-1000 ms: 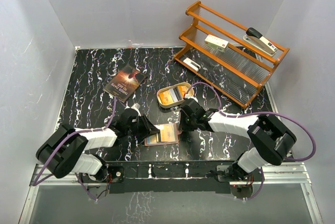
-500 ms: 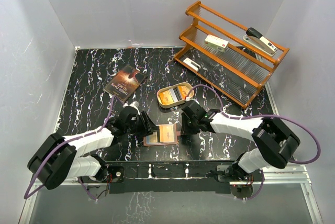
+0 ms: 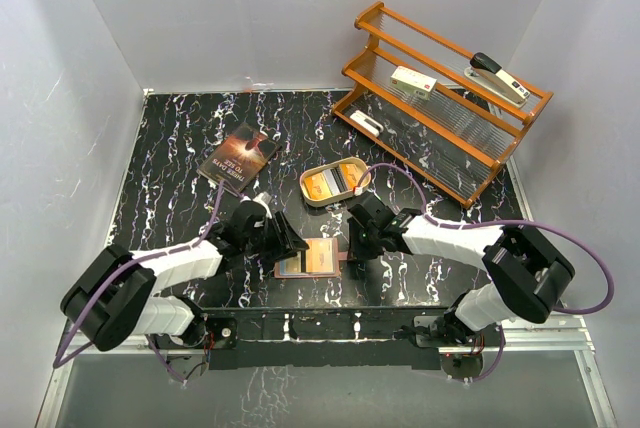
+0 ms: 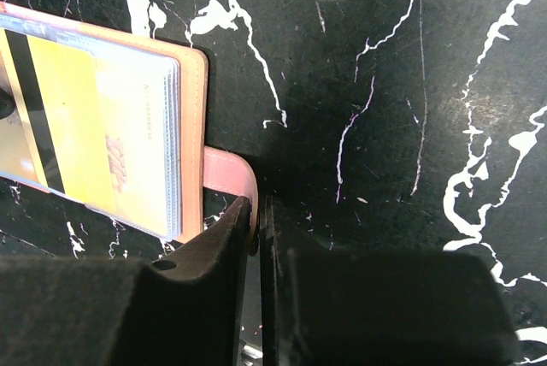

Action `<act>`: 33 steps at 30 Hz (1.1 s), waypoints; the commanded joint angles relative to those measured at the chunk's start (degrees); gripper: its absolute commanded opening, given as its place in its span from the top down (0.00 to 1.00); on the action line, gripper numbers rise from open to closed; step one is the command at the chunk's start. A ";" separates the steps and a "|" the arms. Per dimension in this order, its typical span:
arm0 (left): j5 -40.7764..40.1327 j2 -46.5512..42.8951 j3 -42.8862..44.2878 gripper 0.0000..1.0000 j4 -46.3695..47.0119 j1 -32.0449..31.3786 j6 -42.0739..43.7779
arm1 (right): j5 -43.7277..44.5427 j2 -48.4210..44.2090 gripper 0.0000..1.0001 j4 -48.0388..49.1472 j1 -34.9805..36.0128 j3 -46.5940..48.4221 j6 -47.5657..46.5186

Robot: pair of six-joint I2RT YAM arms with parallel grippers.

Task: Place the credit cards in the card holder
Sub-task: Insert the credit card into the card holder.

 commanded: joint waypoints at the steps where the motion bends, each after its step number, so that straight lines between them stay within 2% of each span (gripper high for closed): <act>1: 1.61 1.80 0.77 0.53 0.03 -0.15 0.28 | -0.99 -0.47 0.93 3.63 0.35 -0.82 -0.59; 33: 8.02 9.90 4.35 0.55 9.09 -2.62 -2.28 | -1.72 1.41 0.94 6.35 0.71 -1.76 -0.59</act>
